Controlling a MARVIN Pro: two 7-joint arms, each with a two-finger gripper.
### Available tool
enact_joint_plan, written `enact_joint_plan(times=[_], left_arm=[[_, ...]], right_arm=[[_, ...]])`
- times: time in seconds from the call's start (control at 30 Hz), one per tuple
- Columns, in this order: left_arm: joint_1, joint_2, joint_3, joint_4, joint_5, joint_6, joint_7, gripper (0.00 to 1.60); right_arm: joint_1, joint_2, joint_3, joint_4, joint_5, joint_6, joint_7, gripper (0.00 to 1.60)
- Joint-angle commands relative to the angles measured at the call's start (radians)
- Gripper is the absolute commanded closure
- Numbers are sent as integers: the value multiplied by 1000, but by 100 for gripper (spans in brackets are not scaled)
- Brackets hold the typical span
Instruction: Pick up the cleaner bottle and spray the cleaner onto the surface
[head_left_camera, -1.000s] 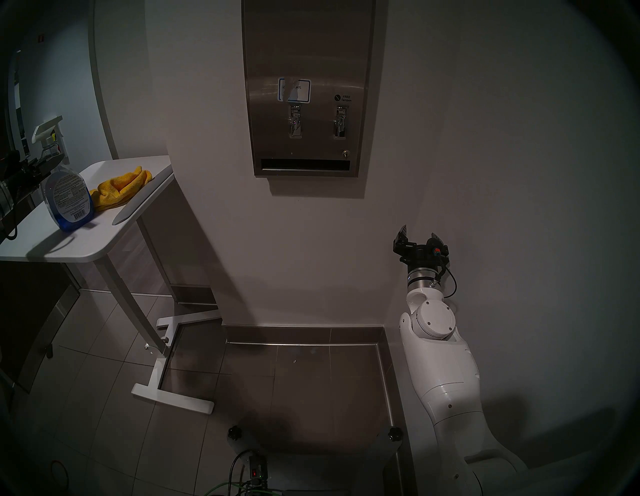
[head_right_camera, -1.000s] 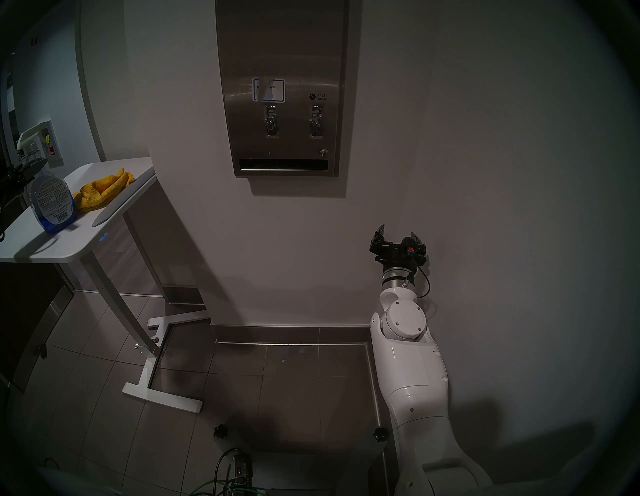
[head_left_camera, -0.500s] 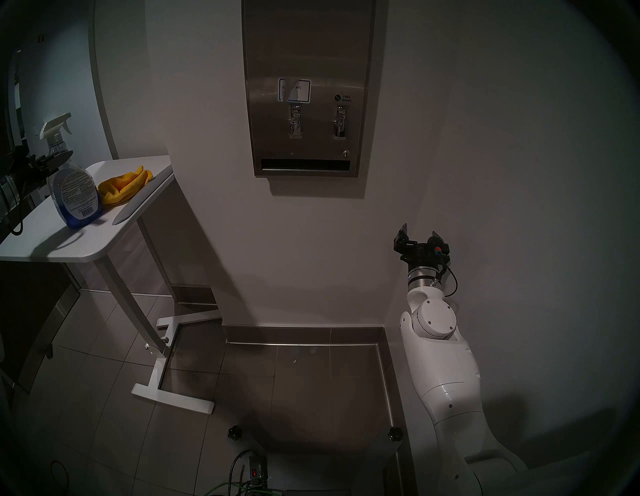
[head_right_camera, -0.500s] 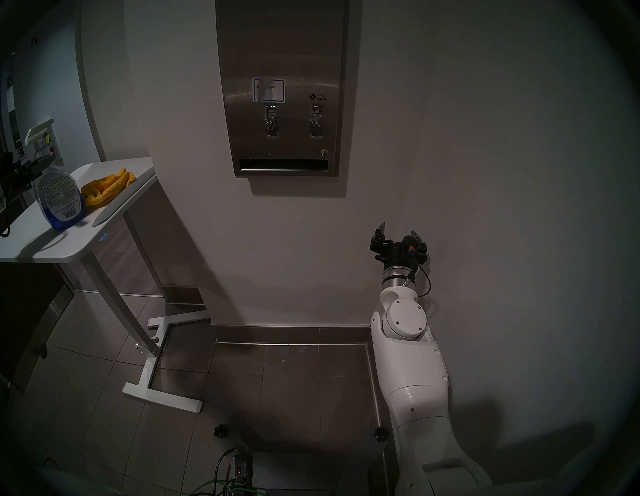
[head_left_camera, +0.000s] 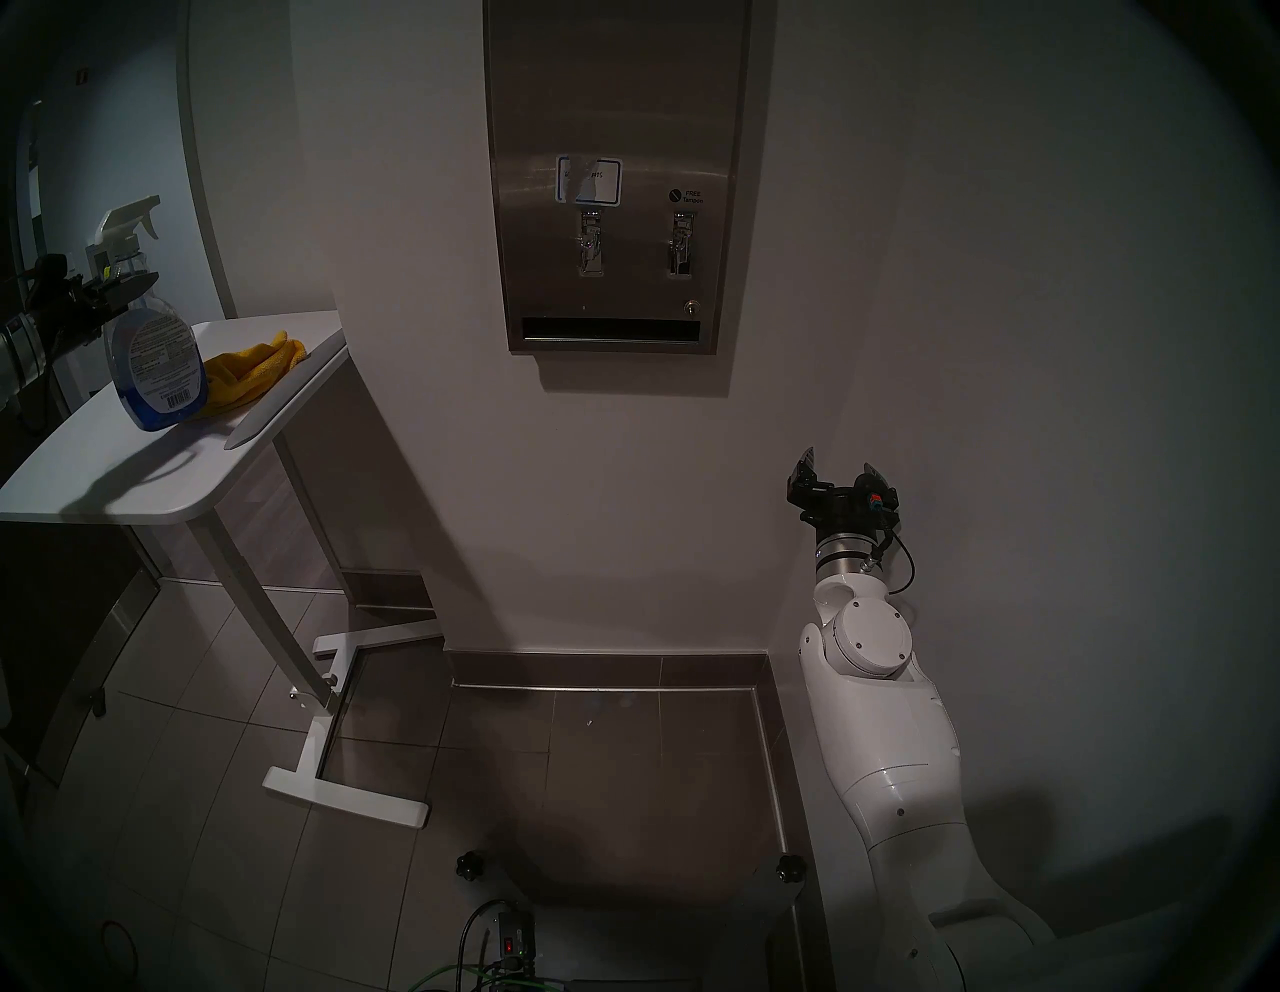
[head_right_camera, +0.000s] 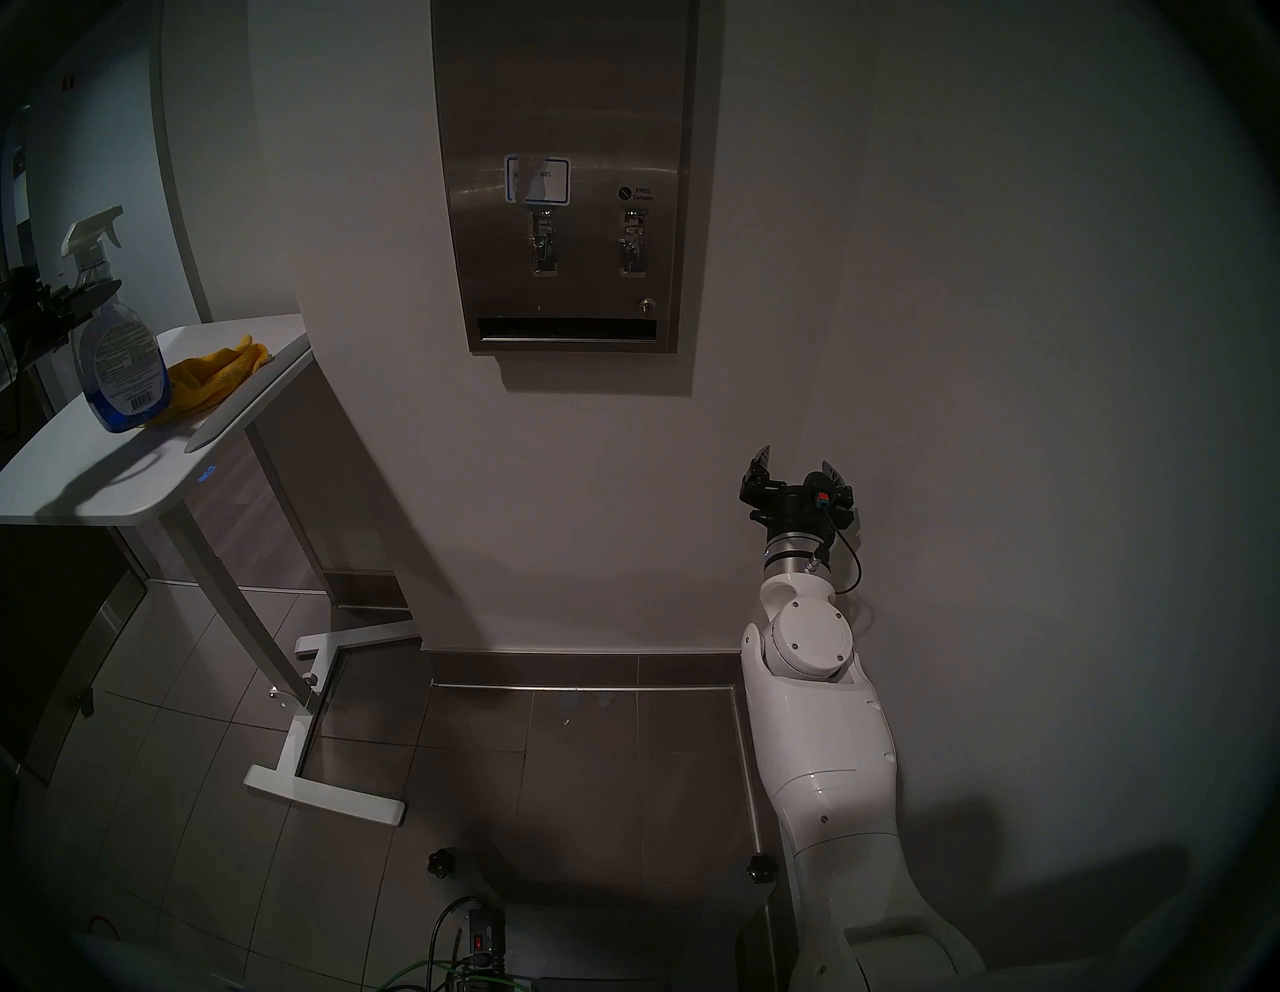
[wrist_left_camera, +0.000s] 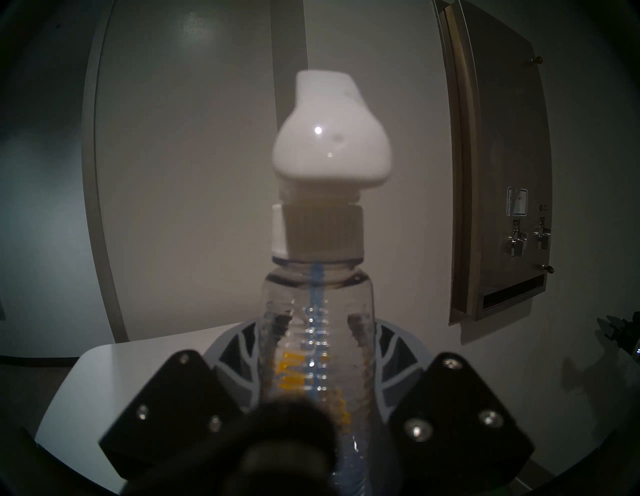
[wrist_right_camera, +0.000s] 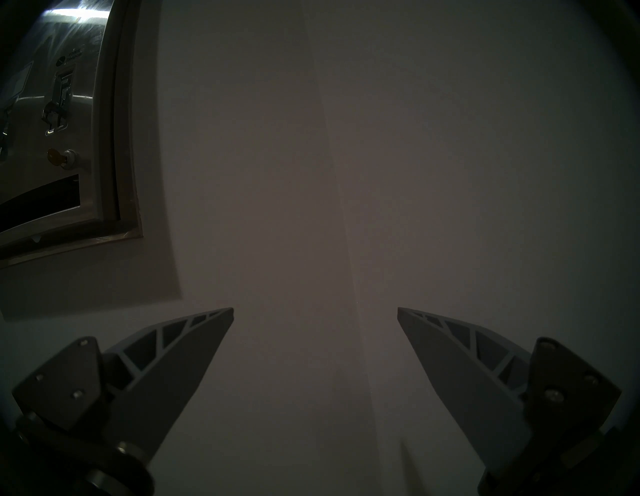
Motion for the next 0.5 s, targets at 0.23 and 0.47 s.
enact_joint_plan(times=[0.23,0.47], left_arm=[[-72,-16,-31,-194,-13,33,91,160],[-58,-40,-23,-270,-10,85,128,160]], right_arm=[[30,1,0,-27,-1,-10,1,0],[30,1,0,-25,-1,-10,1,0]])
